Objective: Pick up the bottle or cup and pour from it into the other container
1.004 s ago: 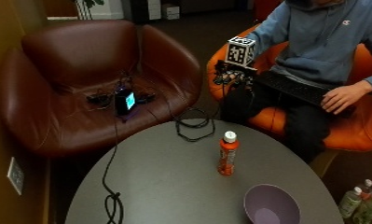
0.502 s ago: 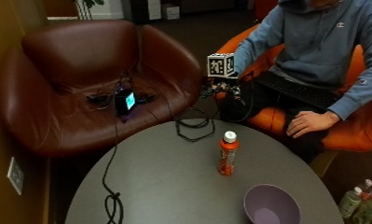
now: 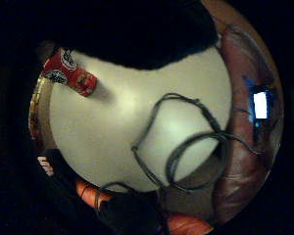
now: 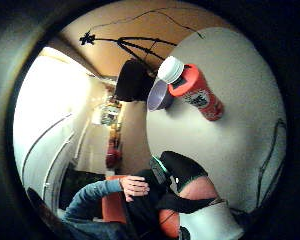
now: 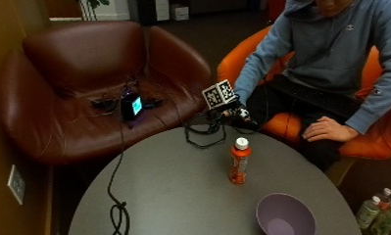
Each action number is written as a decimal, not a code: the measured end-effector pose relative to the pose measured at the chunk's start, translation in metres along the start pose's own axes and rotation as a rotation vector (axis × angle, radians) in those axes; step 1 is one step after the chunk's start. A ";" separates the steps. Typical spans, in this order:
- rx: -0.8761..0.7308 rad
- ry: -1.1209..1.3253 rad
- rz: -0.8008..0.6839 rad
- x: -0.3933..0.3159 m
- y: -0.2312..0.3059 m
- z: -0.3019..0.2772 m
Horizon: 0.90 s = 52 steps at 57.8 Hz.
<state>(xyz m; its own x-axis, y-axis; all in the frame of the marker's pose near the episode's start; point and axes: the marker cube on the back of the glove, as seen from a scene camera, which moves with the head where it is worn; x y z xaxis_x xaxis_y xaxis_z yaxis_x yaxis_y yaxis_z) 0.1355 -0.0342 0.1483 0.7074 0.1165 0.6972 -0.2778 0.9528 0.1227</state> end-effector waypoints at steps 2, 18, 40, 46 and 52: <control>-0.013 -0.039 0.001 0.000 -0.005 0.007; -0.041 -0.309 0.068 -0.002 -0.041 0.058; -0.037 -0.407 0.042 -0.017 -0.072 0.090; 0.008 -0.439 0.051 -0.024 -0.083 0.094; 0.095 -0.514 0.091 -0.038 -0.102 0.094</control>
<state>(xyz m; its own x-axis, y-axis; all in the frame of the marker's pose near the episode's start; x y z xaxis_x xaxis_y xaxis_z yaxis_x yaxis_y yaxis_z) 0.0760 -0.1623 0.1762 0.2747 0.0228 0.9613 -0.3978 0.9128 0.0920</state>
